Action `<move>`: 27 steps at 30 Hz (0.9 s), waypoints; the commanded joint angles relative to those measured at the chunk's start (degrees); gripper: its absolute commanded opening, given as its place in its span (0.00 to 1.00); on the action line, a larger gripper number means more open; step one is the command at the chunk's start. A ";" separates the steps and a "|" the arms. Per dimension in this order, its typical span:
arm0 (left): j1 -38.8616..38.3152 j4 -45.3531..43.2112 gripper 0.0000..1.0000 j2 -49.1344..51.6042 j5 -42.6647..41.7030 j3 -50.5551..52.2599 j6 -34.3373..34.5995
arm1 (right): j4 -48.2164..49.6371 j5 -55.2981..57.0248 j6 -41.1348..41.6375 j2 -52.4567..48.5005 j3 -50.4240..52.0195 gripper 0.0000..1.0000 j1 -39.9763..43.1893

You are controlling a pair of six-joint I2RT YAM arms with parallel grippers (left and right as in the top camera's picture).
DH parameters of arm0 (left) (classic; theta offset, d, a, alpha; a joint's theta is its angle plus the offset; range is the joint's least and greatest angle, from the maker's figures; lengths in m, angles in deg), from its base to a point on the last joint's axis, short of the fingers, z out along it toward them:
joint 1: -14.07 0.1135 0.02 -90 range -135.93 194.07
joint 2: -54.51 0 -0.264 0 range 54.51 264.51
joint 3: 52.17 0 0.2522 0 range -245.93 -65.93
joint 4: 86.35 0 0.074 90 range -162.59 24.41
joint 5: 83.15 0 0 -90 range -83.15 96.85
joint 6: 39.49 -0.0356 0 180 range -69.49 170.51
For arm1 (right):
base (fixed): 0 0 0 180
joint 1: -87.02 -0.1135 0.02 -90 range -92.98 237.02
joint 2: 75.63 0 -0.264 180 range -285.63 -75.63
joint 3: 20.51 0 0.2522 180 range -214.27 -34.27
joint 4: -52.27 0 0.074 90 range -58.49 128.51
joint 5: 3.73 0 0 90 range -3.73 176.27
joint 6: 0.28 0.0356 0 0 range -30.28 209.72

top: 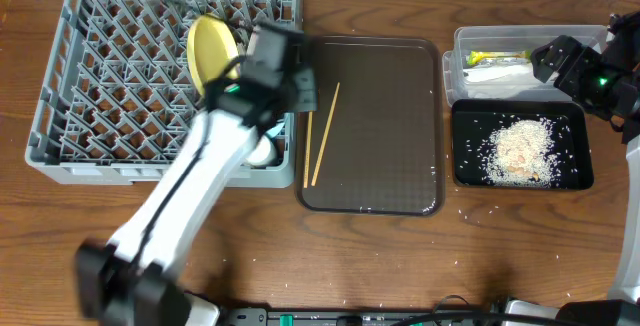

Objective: Sort waste into correct bins and load items into the dishwasher
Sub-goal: 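Move the left gripper to the chopsticks on the brown tray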

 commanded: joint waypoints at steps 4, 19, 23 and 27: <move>-5.97 3.21 0.54 11.19 9.42 -10.95 0.44 | -0.07 -0.39 0.35 0.26 -0.98 0.99 0.15; -7.61 3.10 0.59 24.72 10.62 -10.93 -2.58 | -0.07 -0.39 0.35 0.26 -0.98 0.99 0.15; -7.45 3.98 0.59 27.41 10.62 -10.88 -2.58 | -0.07 -0.39 0.35 0.26 -0.98 0.99 0.15; -7.52 5.29 0.59 29.49 10.58 -10.86 -2.51 | -0.07 -0.39 0.35 0.26 -0.98 0.99 0.15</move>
